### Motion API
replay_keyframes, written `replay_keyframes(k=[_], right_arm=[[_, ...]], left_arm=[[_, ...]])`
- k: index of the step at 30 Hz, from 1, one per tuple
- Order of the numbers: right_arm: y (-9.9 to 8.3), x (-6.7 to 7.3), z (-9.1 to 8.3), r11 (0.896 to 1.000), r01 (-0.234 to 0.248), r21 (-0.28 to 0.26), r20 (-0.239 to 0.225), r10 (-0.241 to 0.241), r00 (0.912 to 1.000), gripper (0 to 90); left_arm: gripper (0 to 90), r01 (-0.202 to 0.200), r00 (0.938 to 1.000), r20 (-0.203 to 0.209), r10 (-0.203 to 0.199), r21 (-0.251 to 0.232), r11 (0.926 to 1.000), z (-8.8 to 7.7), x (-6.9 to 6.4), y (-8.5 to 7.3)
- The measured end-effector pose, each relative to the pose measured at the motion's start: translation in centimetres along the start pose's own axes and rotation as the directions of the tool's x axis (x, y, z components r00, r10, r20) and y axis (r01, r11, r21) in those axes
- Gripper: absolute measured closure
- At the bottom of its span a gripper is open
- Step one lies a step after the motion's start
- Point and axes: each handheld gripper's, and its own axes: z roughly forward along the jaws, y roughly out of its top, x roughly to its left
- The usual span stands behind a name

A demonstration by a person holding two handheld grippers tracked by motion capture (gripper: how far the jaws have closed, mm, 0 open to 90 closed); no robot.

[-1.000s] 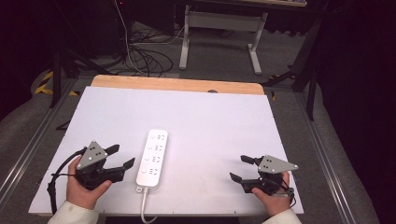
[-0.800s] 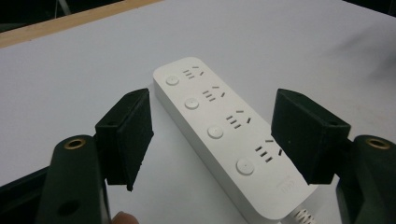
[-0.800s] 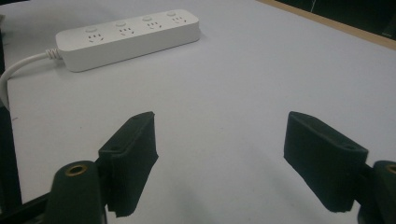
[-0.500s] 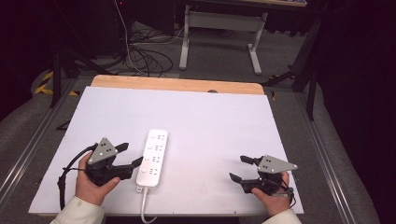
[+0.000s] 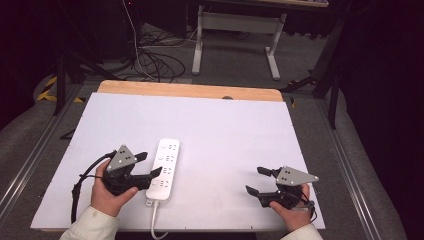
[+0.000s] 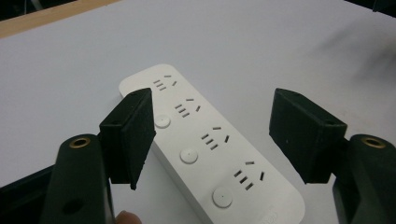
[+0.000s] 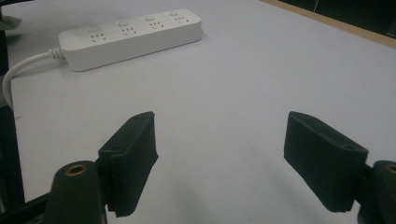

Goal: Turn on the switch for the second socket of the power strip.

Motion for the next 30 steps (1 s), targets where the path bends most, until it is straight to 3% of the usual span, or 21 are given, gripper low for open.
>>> replay_keyframes(k=[4, 7, 20, 24, 30], right_arm=[[0.01, 0.02, 0.00, 1.000, -0.001, 0.000, -0.002, 0.001, 1.0000, 25.5], [0.00, 0.01, -0.01, 1.000, -0.001, 0.000, -0.003, 0.001, 1.0000, 25.5], [0.01, 0.01, 0.02, 1.000, 0.000, -0.002, -0.008, 0.000, 1.0000, 25.8], [0.03, 0.04, 0.11, 1.000, 0.002, -0.002, -0.012, -0.002, 0.9999, 26.2], [0.02, 0.02, 0.08, 1.000, 0.002, 0.001, -0.012, -0.002, 0.9999, 26.2]], left_arm=[[33.6, -0.003, 1.0000, 0.002, 0.003, 0.004, 1.0000, 0.05, -0.09, 0.00], [40.4, -0.003, 1.0000, 0.000, 0.003, -0.002, 1.0000, -0.20, -0.04, 0.02], [89.7, -0.033, 0.9992, 0.023, 0.031, 0.058, 0.9978, -0.33, 0.00, 0.10], [90.0, -0.042, 0.9985, 0.040, 0.038, 0.099, 0.9943, -0.19, 0.10, 0.20], [90.0, -0.010, 0.9982, 0.060, 0.002, 0.139, 0.9902, 0.34, 0.31, 0.50]])
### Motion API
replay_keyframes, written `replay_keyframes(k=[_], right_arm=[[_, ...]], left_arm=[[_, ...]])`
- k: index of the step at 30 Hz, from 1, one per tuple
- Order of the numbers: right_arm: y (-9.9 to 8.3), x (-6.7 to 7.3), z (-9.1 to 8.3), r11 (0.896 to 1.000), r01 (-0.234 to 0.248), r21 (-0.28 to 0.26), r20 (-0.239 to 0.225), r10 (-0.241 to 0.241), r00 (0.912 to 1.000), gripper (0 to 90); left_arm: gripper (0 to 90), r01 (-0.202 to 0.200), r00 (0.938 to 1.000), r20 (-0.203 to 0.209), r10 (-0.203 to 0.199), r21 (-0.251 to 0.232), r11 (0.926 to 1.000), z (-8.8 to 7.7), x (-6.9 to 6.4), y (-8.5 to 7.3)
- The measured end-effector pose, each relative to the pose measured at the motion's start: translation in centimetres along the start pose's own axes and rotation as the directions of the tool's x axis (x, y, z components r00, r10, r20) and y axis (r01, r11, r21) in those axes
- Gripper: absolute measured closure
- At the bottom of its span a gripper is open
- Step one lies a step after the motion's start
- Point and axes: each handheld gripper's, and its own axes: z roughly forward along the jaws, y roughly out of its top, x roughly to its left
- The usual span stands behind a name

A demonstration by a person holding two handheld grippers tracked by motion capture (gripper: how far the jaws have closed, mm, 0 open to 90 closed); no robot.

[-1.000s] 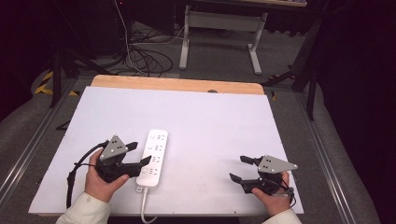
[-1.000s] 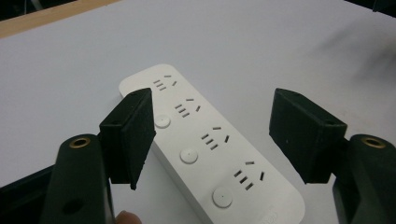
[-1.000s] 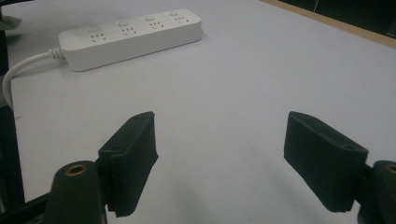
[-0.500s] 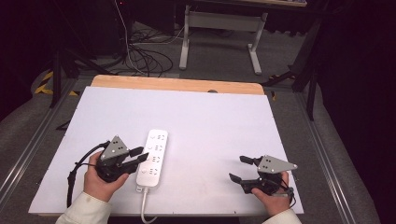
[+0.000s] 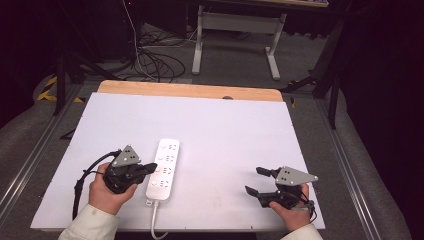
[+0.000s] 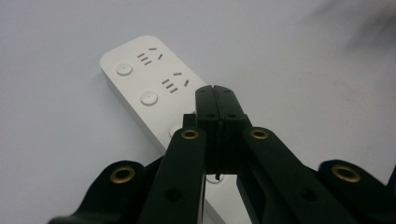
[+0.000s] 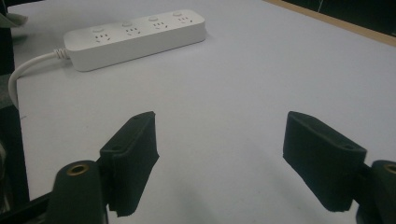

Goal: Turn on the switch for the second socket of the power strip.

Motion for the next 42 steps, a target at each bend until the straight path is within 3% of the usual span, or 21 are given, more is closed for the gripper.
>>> replay_keyframes(k=[5, 14, 37, 42], right_arm=[[0.0, 0.0, 0.0, 1.000, -0.004, -0.001, -0.002, 0.004, 1.0000, 26.2], [0.0, 0.0, 0.0, 1.000, -0.003, 0.001, -0.004, 0.003, 1.0000, 26.2], [-0.1, 0.0, 0.1, 1.000, 0.000, 0.008, -0.008, 0.000, 1.0000, 26.5], [-0.1, 0.0, 0.1, 1.000, 0.002, 0.010, -0.004, -0.002, 1.0000, 26.5]], left_arm=[[90.0, 0.046, 0.9985, 0.027, -0.047, 0.051, 0.9977, 0.9, 0.5, 0.3], [90.0, 0.081, 0.9957, 0.034, -0.086, 0.128, 0.9884, 2.6, 1.5, 0.6], [90.0, 0.094, 0.9955, -0.010, -0.094, 0.204, 0.9745, 4.5, 2.3, 0.6], [90.0, 0.082, 0.9966, -0.013, -0.081, 0.208, 0.9748, 4.7, 2.3, 0.5]])
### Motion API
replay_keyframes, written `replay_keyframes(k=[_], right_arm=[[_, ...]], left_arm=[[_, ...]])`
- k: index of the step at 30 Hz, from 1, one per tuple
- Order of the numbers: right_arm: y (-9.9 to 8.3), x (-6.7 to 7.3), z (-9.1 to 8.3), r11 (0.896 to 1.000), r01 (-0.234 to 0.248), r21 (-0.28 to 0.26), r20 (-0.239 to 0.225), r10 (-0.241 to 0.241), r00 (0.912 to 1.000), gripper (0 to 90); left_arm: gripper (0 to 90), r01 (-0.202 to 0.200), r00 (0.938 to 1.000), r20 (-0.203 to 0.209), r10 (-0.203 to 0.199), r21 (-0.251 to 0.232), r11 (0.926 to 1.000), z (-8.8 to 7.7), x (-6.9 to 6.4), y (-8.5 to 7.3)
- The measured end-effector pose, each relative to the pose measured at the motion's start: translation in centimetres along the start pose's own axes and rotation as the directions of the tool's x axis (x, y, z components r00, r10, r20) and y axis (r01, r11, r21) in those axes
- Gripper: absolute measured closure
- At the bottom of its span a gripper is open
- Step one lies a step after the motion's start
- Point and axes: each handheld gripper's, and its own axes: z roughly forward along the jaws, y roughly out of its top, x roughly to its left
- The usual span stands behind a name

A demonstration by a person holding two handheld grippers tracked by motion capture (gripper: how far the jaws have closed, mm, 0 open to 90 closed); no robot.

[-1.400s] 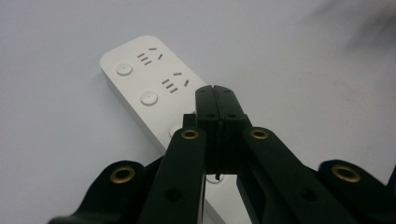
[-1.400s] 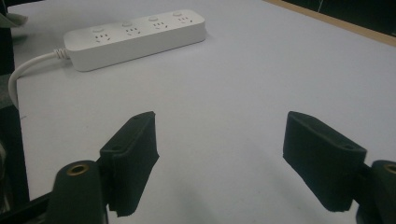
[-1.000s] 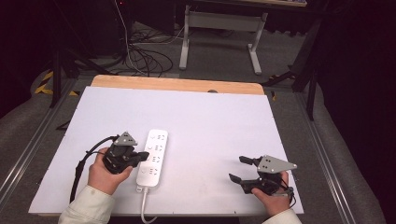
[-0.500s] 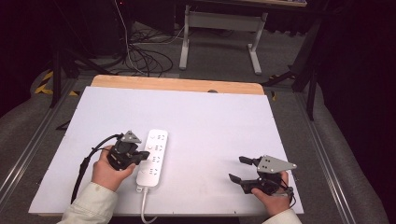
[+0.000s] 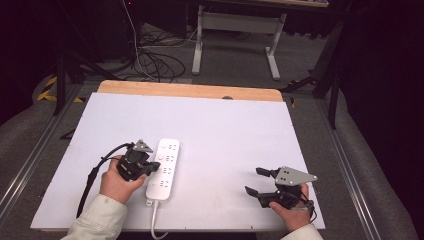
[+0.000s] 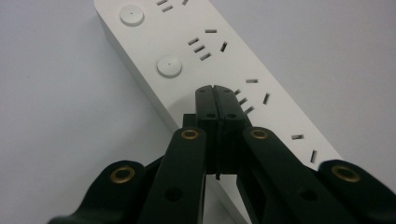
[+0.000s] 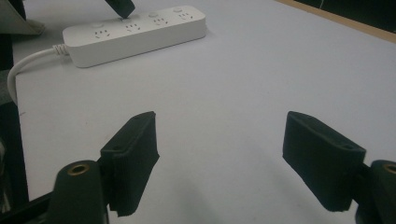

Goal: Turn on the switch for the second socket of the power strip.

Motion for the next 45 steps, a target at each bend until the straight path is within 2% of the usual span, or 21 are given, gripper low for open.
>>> replay_keyframes(k=[13, 21, 45], right_arm=[[0.0, 0.0, 0.0, 1.000, 0.001, -0.002, 0.001, -0.001, 1.0000, 26.5], [0.0, 0.1, 0.0, 1.000, 0.001, -0.002, 0.001, -0.001, 1.0000, 26.5], [0.0, 0.1, 0.0, 1.000, -0.004, -0.004, -0.002, 0.004, 1.0000, 26.5]], left_arm=[[90.0, 0.000, 0.9999, -0.012, 0.000, -0.004, 1.0000, 0.1, -0.1, 0.0], [90.0, -0.014, 0.9991, -0.041, 0.014, 0.002, 0.9999, 0.2, -0.5, 0.0], [90.0, -0.033, 0.9959, -0.084, 0.033, 0.008, 0.9994, 0.4, -1.1, -0.1]])
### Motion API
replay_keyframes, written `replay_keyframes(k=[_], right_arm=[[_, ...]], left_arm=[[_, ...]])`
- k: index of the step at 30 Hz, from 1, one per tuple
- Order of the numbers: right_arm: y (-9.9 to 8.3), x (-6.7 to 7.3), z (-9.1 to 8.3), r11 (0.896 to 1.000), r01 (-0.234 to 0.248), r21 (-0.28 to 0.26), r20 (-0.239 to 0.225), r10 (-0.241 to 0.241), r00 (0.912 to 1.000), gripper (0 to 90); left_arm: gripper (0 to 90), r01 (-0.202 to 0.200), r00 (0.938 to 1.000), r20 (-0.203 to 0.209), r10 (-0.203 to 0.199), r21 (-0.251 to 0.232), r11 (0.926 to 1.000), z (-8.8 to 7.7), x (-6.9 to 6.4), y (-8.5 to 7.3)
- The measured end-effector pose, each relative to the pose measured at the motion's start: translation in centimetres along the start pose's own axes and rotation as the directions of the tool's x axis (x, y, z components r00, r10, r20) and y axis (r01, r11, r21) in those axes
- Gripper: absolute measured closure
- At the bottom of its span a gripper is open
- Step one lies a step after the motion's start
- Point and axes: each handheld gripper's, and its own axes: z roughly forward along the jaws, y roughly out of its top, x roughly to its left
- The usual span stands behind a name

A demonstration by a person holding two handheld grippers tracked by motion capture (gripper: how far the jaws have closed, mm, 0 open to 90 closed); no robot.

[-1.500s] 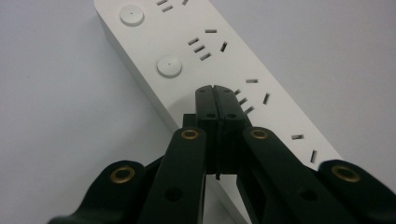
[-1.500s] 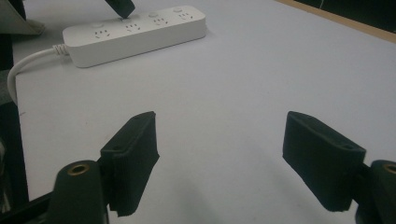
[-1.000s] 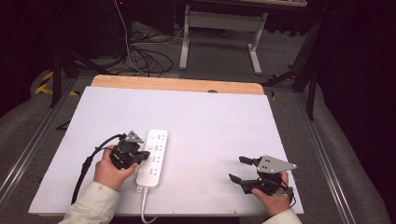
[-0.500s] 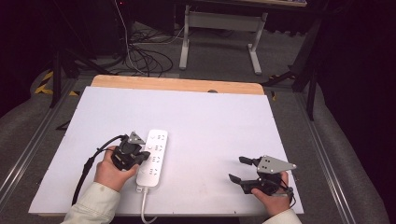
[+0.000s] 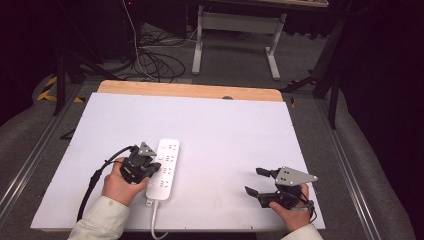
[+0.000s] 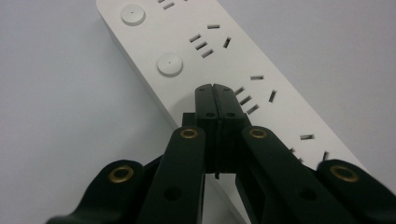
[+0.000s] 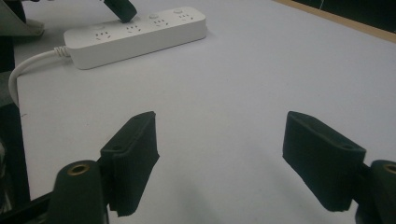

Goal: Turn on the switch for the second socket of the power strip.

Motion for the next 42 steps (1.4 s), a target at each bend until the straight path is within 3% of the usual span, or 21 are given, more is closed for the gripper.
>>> replay_keyframes(k=[10, 19, 25, 28, 30, 34, 42], right_arm=[[0.0, 0.0, 0.1, 1.000, -0.005, 0.002, 0.000, 0.005, 1.0000, 26.5], [0.0, 0.0, 0.0, 1.000, -0.004, 0.002, 0.000, 0.004, 1.0000, 26.5], [0.0, 0.0, 0.0, 1.000, -0.005, 0.000, -0.001, 0.005, 1.0000, 26.4], [0.0, -0.1, 0.0, 1.000, -0.004, 0.000, -0.001, 0.004, 1.0000, 26.4], [0.0, -0.1, 0.0, 1.000, -0.002, 0.000, -0.001, 0.002, 1.0000, 26.5], [0.0, 0.0, 0.0, 1.000, 0.000, -0.002, -0.003, 0.000, 1.0000, 26.5], [0.0, -0.1, -0.1, 1.000, 0.000, -0.004, -0.002, 0.000, 1.0000, 26.5]], left_arm=[[90.0, 0.024, 0.9997, 0.011, -0.024, 0.011, 0.9997, 0.0, 0.1, 0.1], [90.0, 0.017, 0.9999, -0.005, -0.016, 0.017, 0.9997, 0.1, -0.1, 0.1], [90.0, 0.035, 0.9993, 0.012, -0.035, 0.011, 0.9993, 0.1, 0.2, 0.1], [90.0, 0.051, 0.9984, 0.026, -0.050, -0.023, 0.9985, -0.2, 0.4, 0.0], [90.0, 0.046, 0.9989, 0.014, -0.045, -0.042, 0.9981, -0.3, 0.4, -0.1], [90.0, 0.047, 0.9984, 0.038, -0.043, -0.094, 0.9945, -1.4, 0.5, 0.0], [90.0, 0.042, 0.9984, 0.043, -0.036, -0.145, 0.9886, -3.2, 0.3, 0.2]])
